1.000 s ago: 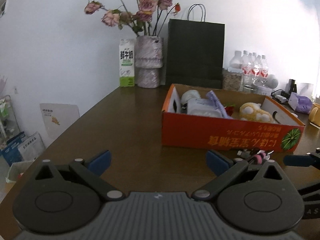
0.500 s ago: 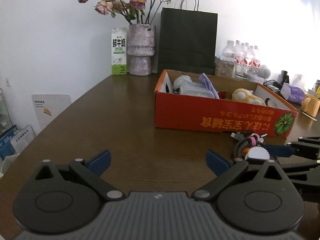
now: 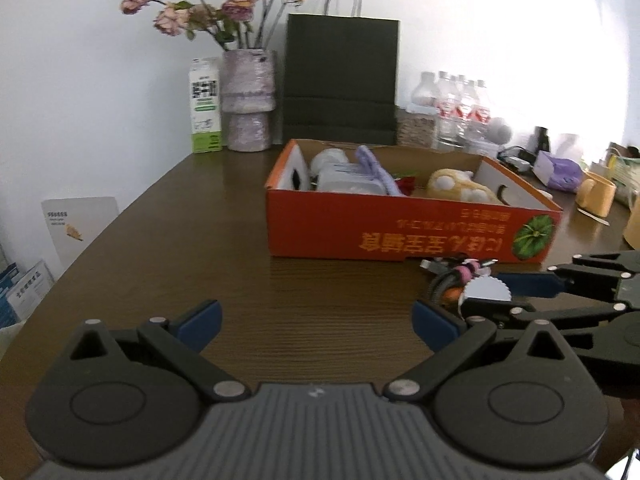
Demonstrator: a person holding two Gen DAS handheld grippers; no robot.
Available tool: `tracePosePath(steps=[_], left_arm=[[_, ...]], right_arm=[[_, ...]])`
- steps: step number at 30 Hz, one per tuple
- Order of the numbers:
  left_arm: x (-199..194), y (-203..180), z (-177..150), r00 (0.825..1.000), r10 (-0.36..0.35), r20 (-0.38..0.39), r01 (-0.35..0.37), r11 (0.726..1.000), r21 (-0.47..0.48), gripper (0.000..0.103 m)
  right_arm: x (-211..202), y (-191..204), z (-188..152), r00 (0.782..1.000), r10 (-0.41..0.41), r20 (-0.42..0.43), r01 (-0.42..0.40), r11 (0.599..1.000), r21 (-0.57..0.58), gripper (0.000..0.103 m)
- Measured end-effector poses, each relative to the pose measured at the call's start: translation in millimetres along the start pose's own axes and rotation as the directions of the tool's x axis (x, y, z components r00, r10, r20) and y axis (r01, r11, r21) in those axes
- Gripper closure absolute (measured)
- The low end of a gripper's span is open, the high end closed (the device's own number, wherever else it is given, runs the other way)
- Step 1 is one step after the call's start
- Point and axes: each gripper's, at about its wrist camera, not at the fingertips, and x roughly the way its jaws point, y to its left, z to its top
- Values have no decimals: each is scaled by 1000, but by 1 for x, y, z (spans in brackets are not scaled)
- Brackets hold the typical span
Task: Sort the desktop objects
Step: 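Grasp the white screw cap with the right gripper and lift it, then move the left gripper to the coiled black cable while the right holds the cap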
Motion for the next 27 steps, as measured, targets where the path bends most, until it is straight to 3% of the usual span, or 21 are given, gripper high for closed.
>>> tracePosePath(steps=[10, 27], left_arm=[[5, -19, 8, 991, -116, -63, 120, 991, 63, 0], [18, -66, 20, 986, -131, -102, 142, 983, 113, 0]], right_arm=[[-13, -15, -5, 1000, -2, 14, 2, 1000, 17, 65], [-32, -58, -18, 998, -34, 50, 30, 996, 79, 65]])
